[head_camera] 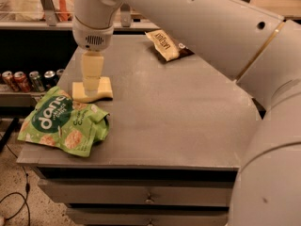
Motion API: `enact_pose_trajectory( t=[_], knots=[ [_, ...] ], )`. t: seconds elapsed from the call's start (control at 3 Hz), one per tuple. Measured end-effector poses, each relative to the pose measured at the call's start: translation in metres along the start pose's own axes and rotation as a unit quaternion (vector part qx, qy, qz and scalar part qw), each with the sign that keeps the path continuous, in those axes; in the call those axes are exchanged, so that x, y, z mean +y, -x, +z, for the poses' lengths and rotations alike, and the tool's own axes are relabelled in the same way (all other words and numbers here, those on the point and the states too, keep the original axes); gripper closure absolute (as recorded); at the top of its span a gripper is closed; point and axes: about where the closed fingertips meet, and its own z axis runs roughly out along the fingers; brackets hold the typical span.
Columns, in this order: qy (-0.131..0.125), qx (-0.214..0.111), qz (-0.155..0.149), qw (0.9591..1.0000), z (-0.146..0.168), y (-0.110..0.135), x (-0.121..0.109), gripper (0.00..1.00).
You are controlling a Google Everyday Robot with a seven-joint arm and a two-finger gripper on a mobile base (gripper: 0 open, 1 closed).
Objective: Move sponge near green rice chip bag
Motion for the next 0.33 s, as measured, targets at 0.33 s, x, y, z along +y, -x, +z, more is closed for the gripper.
enact_pose_trajectory(
  t=[0.33],
  knots=[
    [0.004,0.002,0.003,1.0,0.004,-0.0097,-0.0048,0.0]
  ],
)
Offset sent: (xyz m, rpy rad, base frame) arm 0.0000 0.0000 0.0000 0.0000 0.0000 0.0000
